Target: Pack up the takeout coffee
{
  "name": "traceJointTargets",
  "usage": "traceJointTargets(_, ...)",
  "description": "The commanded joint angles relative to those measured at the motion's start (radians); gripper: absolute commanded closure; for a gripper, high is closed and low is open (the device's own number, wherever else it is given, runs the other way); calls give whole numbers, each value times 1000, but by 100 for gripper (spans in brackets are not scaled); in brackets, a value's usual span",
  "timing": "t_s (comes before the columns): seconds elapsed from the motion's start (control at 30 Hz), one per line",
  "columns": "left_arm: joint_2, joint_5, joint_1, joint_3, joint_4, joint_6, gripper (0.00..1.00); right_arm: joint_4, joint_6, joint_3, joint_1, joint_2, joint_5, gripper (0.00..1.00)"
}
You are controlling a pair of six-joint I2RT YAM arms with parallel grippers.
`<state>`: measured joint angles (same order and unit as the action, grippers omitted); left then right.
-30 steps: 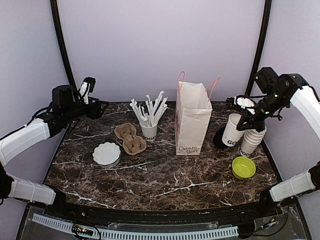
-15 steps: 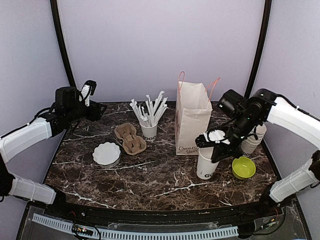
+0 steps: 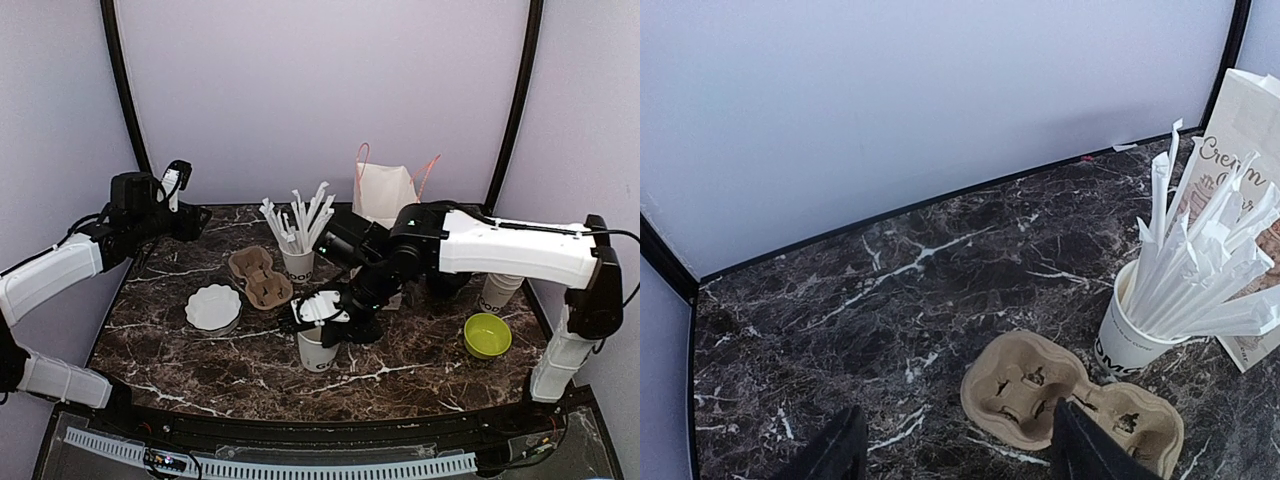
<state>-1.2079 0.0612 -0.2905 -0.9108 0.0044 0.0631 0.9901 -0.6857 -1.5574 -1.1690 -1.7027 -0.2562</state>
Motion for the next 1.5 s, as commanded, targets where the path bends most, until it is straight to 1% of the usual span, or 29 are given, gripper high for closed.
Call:
traceJointTargets(0.0, 32, -33, 4, -44, -37, -28, 35, -99, 89, -78, -16, -98, 75, 100)
traceJointTargets(0.17, 45, -28, 4, -50, -42, -43, 35, -94, 112, -143, -28, -195, 123, 100)
traceJointTargets(0.47, 61, -4, 4, -61, -58, -56, 36, -70, 112, -166, -40, -247, 126, 100)
traceJointTargets(0.5, 62, -3, 4, -62, -58, -58, 36, -64, 112, -169, -41, -249, 128, 97)
traceJointTargets(0.57, 67, 2, 4, -61, -57, -60, 36, -46, 108, -174, -44, -252, 130, 86)
traceJointTargets(0.6, 69, 6, 4, -61, -57, -60, 36, -38, 106, -176, -45, -250, 132, 83)
traceJointTargets(0.7, 70, 10, 4, -62, -57, -60, 36, -24, 100, -175, -47, -236, 128, 79)
traceJointTargets(0.83, 70, 17, 4, -62, -57, -60, 36, 3, 89, -170, -44, -189, 122, 77)
traceJointTargets(0.97, 70, 15, 4, -60, -56, -60, 36, -68, 72, -70, -24, -66, 137, 76)
traceJointTargets(1.07, 71, 11, 4, -57, -53, -60, 36, -80, 71, 14, 29, 14, 136, 75)
traceJointTargets(1.17, 66, 4, 4, -58, -56, -60, 36, -75, 56, 100, 112, 108, 99, 74)
traceJointTargets(1.27, 66, -5, 4, -61, -59, -55, 36, -87, 32, 266, 190, 224, 121, 74)
traceJointTargets(1.37, 68, -12, 4, -58, -58, -50, 36, -123, 28, 429, 295, 333, 130, 75)
traceJointTargets(1.47, 64, -13, 4, -61, -60, -47, 36, -129, 19, 517, 391, 398, 172, 78)
